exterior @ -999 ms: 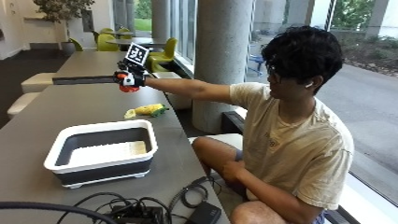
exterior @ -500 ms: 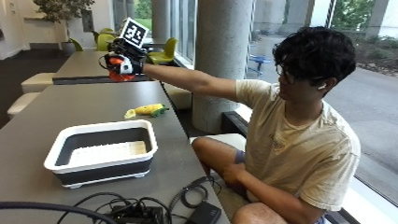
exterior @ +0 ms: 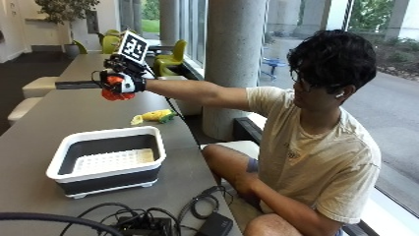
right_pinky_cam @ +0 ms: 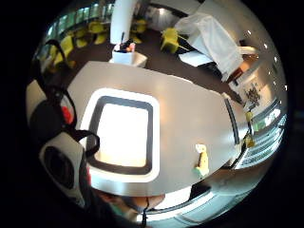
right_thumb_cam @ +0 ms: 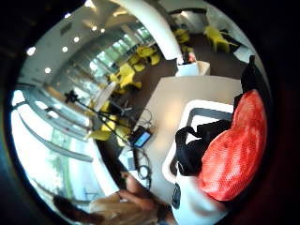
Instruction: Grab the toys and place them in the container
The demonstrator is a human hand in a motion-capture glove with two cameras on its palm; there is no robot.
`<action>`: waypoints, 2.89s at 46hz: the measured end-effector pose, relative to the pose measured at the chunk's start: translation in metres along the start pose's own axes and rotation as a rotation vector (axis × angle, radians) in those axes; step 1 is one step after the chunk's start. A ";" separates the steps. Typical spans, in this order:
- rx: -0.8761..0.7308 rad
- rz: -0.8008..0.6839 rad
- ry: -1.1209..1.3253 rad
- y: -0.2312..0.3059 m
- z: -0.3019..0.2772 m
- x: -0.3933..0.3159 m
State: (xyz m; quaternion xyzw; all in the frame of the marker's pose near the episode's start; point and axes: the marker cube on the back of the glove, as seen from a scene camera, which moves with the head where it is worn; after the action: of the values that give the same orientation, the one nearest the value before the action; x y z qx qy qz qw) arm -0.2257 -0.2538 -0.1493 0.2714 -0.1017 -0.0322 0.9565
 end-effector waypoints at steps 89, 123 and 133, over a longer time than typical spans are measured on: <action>-0.165 0.175 0.149 0.166 -0.018 0.151; -0.437 0.240 0.287 0.279 -0.019 0.190; -0.400 0.260 0.180 0.291 -0.020 0.198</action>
State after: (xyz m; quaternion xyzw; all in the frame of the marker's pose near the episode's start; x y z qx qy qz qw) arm -0.0261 -0.0196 0.0224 0.0630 -0.0417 0.0959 0.9925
